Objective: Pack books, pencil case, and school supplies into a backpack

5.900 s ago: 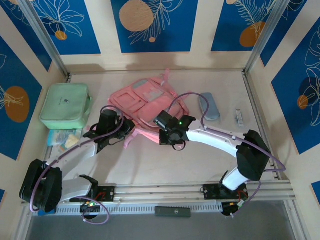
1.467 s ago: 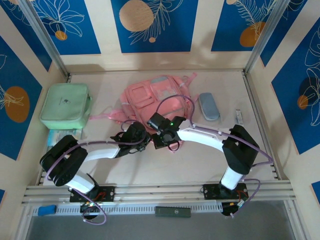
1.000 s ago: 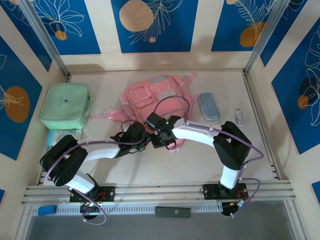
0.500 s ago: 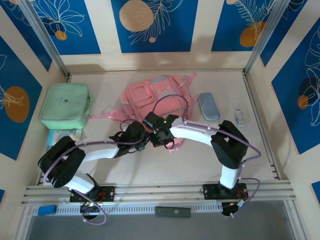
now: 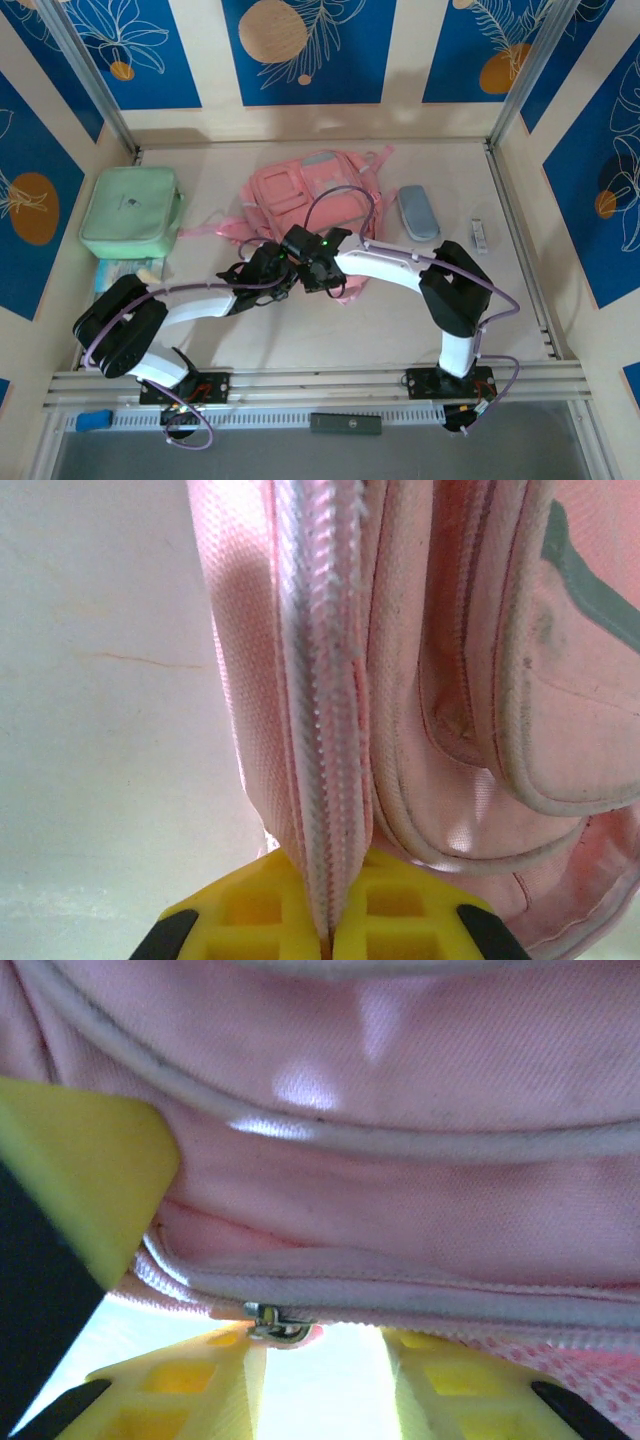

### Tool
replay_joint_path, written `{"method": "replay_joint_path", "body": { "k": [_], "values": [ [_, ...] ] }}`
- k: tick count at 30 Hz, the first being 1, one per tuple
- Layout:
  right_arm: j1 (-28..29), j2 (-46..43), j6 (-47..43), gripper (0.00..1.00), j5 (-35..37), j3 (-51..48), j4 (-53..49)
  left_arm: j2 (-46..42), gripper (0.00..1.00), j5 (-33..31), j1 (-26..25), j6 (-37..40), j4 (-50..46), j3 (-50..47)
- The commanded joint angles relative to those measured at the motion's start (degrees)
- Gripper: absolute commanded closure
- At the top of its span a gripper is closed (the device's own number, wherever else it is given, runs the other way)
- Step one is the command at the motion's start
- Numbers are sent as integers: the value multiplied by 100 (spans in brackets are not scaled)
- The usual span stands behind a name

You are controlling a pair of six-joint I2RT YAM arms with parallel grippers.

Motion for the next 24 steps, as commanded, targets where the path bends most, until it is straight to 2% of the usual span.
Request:
{"method": "replay_joint_path", "body": {
  "k": [1, 5, 9, 13, 21, 24],
  "values": [
    [-1, 153, 128, 67, 623, 103, -156, -310, 100, -113, -60, 132, 315, 192],
    [-25, -212, 177, 67, 799, -152, -387, -353, 100, -154, -58, 211, 265, 184],
    [-64, -576, 210, 67, 671, -436, -361, -363, 100, -140, -52, 284, 265, 192],
    [-27, -318, 176, 66, 607, -172, -466, -315, 100, -86, -53, 309, 298, 251],
    [-84, -122, -219, 64, 210, -80, 26, -343, 100, -97, -58, 336, 272, 274],
    [-91, -107, -432, 69, 104, -116, 203, -320, 100, -79, -52, 336, 332, 271]
  ]
}}
